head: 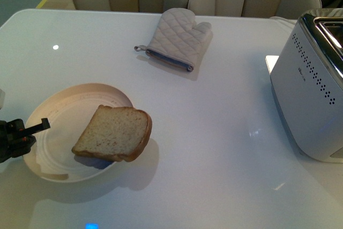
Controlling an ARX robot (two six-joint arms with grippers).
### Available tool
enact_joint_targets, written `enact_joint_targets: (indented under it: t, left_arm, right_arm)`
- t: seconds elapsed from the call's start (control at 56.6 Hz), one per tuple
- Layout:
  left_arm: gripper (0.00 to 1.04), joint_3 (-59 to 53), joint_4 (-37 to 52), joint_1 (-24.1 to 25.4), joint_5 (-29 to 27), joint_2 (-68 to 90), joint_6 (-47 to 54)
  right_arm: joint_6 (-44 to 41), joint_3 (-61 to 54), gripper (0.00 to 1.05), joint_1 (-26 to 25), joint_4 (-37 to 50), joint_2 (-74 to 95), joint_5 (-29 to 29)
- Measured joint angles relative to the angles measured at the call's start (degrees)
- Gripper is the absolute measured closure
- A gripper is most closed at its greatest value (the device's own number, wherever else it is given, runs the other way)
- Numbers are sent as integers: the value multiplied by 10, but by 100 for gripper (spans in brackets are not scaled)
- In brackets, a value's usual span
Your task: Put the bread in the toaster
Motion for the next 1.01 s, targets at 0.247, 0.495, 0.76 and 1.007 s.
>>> enact_joint_targets:
  t: [0.247, 0.495, 0.76, 1.007]
  left_arm:
    - [100, -8, -12, -81, -28, -6, -70]
    - [100, 11, -43, -178, -45, -5, -155]
    - [100, 40, -75, -251, -56, -2, -216]
    - [92, 46, -79, -269, -57, -1, -228]
  right_arm:
    - [0, 0, 9, 0, 0, 0, 0]
    - [0, 0, 9, 0, 0, 0, 0]
    - [0, 0, 9, 0, 0, 0, 0]
    - [0, 0, 9, 0, 0, 0, 0]
